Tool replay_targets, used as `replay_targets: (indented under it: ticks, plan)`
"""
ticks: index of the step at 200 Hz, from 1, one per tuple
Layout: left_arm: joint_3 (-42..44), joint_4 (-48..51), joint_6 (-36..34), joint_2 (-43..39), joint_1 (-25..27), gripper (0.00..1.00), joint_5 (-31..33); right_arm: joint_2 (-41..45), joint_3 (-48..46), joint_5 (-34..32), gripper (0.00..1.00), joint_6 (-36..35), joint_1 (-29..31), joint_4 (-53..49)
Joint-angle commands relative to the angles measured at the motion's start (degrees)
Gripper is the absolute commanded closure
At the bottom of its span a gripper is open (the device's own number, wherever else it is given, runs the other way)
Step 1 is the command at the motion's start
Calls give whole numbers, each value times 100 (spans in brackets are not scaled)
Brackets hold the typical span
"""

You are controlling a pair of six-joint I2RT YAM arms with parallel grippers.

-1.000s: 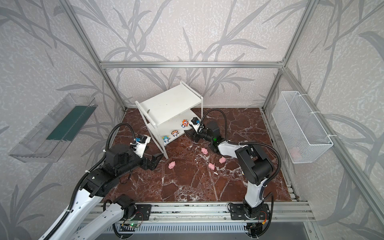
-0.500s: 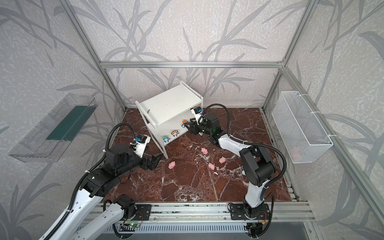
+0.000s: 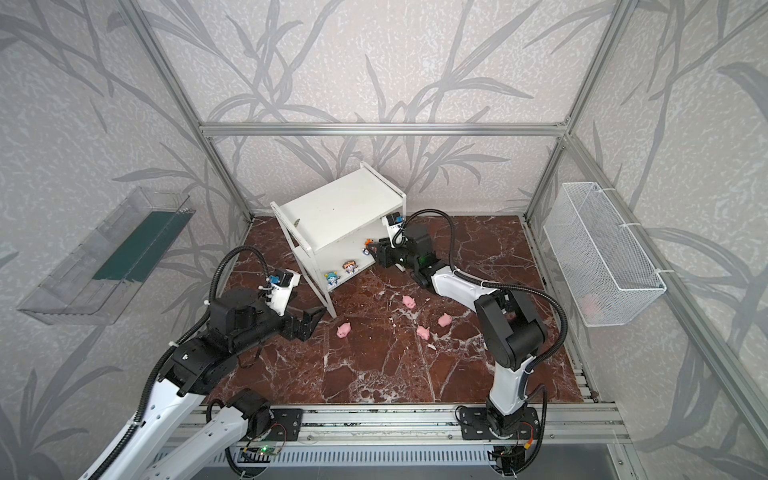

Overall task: Place and organize the plastic toys onto the shelf
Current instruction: 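Carry the figurine over the lower shelf beside the lion-maned figurine, then lower the crab-hat figurine onto the lower shelf with the right gripper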

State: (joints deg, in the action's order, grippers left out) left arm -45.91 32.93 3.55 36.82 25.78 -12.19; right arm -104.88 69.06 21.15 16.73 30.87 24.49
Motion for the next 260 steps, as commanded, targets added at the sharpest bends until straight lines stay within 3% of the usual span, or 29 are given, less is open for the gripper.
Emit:
replay_targets:
  ticks: [1, 109, 193, 260]
  plan:
    - [56, -69, -48, -74, -25, 1, -87, -103, 233, -200, 47, -48, 81, -200]
    - [96, -85, -30, -226, -29, 1, -110, -373, 637, -486, 61, -279, 317, -716]
    - [106, -94, -24, -280, -28, 1, -118, -410, 1038, -1096, 46, -631, 556, -1424]
    - [111, -96, -21, -291, -29, 1, -126, -547, 1210, -985, 45, -737, 565, -1352]
